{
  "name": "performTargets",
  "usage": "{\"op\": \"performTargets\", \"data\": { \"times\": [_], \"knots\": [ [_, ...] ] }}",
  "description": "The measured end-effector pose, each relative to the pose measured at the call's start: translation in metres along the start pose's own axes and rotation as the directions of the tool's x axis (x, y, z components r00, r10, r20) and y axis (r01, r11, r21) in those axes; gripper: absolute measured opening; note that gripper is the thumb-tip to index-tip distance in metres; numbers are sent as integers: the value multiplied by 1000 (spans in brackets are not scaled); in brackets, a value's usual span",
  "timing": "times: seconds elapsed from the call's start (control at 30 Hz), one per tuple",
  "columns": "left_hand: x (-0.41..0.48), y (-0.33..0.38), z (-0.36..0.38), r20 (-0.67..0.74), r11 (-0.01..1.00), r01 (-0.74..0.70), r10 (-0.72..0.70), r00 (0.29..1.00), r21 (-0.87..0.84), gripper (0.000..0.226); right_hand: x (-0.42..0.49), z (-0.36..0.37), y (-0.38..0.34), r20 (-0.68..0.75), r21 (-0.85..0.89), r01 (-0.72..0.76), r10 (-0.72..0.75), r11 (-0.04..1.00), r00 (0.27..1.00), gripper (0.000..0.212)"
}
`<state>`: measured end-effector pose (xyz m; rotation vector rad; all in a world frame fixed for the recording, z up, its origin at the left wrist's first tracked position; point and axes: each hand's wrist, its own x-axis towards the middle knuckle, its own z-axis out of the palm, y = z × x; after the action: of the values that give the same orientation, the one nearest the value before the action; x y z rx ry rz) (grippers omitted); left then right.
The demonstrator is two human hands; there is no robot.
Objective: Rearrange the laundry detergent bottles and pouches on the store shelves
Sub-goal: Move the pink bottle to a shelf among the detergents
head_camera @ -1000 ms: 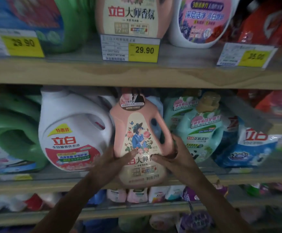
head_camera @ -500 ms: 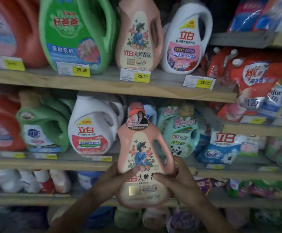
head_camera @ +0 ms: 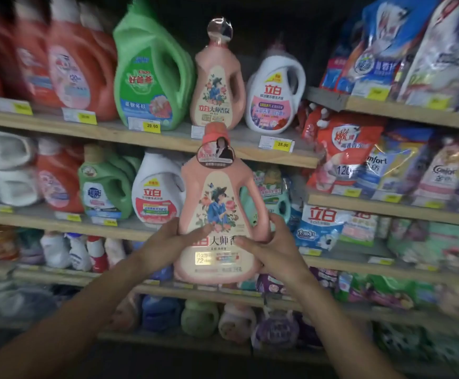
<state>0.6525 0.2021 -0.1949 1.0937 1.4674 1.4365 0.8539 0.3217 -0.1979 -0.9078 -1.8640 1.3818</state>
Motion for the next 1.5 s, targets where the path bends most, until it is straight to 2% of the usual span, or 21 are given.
{"op": "performTargets", "data": {
  "times": [0.2, 0.3, 0.53, 0.7, 0.83, 0.93, 1.17, 1.3, 1.5],
  "knots": [
    [-26, 82, -10, 52, 988, -111, 106, 993, 103, 47, -19, -11, -71, -33, 38, 87, -86, 995, 996, 78],
    [-30, 117, -17, 78, 980, -160, 152, 985, 118, 42, -19, -11, -102, -62, 52, 153, -150, 987, 987, 70],
    [-11, 168, -42, 72, 951, -286, 279, 958, 116, 47, 14, -5, -157, -92, 55, 271, -265, 961, 960, 80],
    [18, 184, -69, 61, 933, -341, 336, 940, 118, 46, 51, 8, -172, -126, 76, 324, -313, 943, 941, 87],
    [44, 190, -96, 28, 927, -344, 344, 939, 148, 64, 77, 24, -175, -142, 115, 365, -348, 924, 927, 79],
    [65, 195, -114, 53, 919, -363, 359, 932, 154, 67, 98, 34, -177, -158, 133, 380, -359, 915, 920, 75],
    [115, 200, -127, 95, 900, -415, 405, 909, 133, 37, 145, 35, -184, -188, 117, 420, -395, 900, 899, 80],
    [151, 192, -128, 58, 892, -431, 427, 902, 133, 52, 174, 27, -179, -191, 114, 423, -398, 899, 897, 80],
    [203, 185, -129, 7, 889, -405, 413, 911, 212, 62, 223, 14, -171, -173, 149, 420, -395, 895, 902, 79]
  ]
}}
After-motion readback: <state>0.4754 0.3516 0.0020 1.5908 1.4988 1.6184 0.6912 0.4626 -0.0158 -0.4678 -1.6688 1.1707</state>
